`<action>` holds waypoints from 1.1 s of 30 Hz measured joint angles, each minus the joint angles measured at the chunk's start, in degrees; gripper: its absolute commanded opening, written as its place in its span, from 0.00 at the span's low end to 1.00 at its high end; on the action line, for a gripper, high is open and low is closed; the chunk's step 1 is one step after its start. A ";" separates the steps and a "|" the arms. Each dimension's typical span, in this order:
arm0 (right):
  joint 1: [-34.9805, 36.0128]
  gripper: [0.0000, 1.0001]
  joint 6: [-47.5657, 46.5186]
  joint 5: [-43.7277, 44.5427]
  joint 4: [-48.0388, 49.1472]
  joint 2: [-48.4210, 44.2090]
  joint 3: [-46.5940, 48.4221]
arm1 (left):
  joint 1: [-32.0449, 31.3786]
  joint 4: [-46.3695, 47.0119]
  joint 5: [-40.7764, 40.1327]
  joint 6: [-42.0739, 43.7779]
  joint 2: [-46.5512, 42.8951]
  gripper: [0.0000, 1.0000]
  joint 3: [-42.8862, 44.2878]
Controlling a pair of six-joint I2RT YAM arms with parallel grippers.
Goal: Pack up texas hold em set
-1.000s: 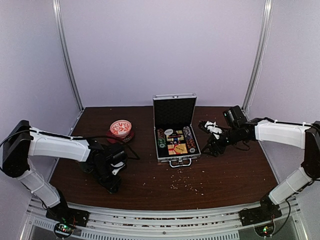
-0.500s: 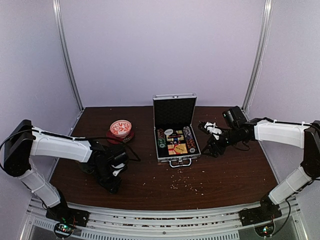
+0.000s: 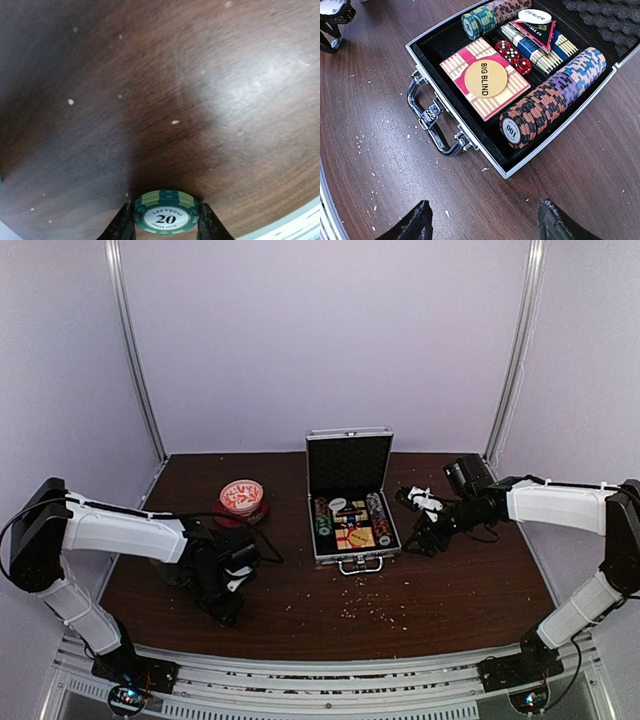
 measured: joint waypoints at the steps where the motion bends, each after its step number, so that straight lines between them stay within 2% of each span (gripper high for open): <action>1: 0.00 0.73 -0.02 -0.07 0.00 0.02 0.00 | -0.15 -0.76 -0.37 0.00 0.11 0.34 0.76; 6: 0.00 0.73 -0.02 -0.20 -0.28 0.04 0.11 | -0.72 -4.28 -2.32 0.02 0.13 0.33 8.96; 11: 0.00 0.73 -0.02 -0.24 -0.37 0.04 0.13 | -0.85 -3.56 -4.33 0.79 0.83 0.31 17.81; 24: 0.00 0.74 -0.20 -0.02 -0.42 0.04 0.13 | -1.53 11.37 -8.24 5.53 17.22 0.31 35.54; 33: 0.00 0.74 -0.50 0.22 -0.81 0.04 0.13 | -1.53 17.77 -8.70 7.15 26.51 0.31 39.71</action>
